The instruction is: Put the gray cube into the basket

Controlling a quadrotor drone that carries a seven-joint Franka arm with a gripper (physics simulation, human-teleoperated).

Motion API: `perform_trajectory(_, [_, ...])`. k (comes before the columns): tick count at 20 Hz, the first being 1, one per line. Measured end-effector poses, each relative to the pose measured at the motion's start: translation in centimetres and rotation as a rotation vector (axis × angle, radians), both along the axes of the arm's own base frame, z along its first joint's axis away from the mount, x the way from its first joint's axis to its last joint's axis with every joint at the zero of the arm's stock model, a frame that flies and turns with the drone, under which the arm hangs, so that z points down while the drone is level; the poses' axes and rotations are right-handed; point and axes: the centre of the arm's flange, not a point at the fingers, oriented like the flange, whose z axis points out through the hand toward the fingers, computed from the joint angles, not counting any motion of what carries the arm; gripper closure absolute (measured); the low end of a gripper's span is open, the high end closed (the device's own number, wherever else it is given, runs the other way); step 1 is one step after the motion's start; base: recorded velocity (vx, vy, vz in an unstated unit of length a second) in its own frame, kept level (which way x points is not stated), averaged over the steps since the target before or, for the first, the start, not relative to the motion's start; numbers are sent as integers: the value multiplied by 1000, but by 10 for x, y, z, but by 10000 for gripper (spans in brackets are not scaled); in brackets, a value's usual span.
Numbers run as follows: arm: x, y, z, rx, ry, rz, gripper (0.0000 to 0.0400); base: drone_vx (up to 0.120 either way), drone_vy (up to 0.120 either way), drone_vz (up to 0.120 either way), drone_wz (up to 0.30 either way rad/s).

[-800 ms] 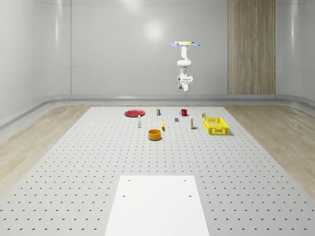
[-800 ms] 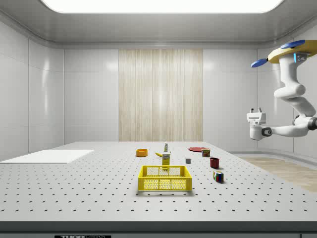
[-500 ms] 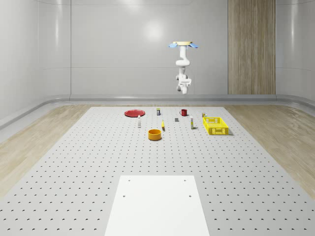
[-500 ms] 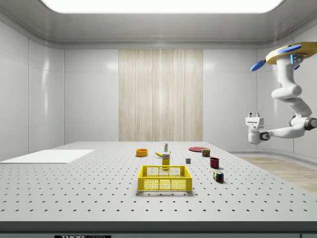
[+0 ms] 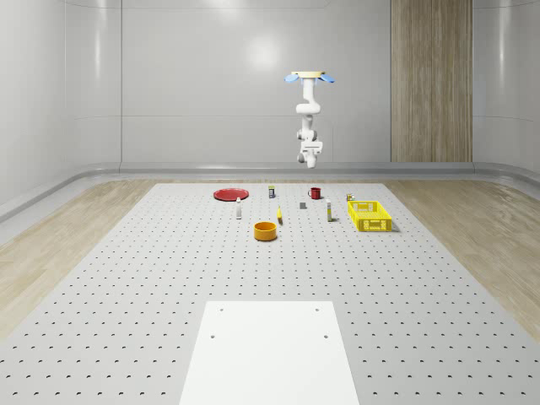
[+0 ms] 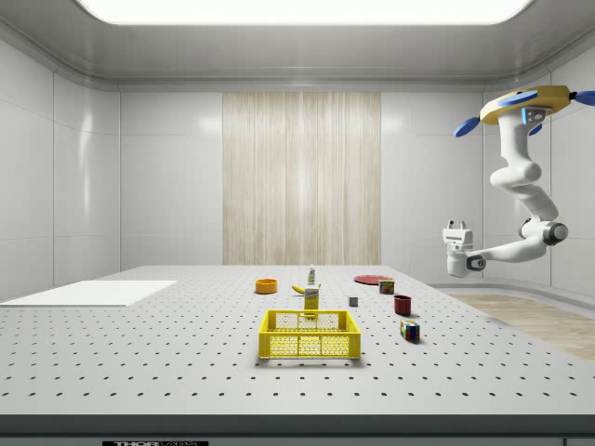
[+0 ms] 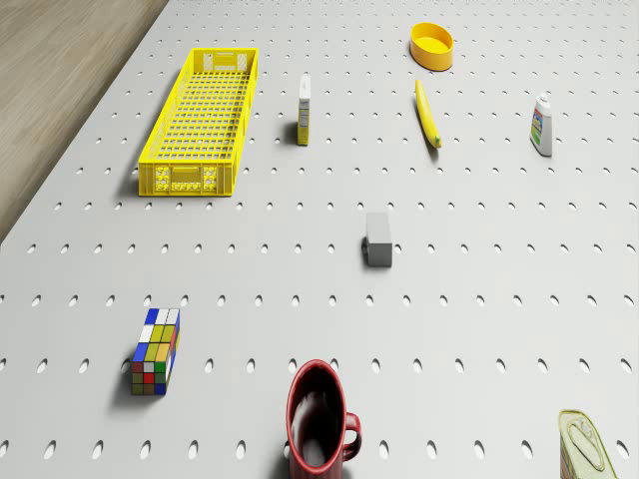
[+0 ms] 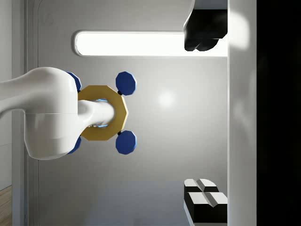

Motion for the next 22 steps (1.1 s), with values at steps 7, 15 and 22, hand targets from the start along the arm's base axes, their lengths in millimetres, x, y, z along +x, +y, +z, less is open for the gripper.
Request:
perform_trajectory(7, [0,0,7,0,-5,0,0,120,-120,0,0])
perform_trajectory(15, [0,0,8,-1,-12,0,0,120,-120,0,0])
perform_trajectory(22, [-1,0,8,-2,-17,0,0,120,-120,0,0])
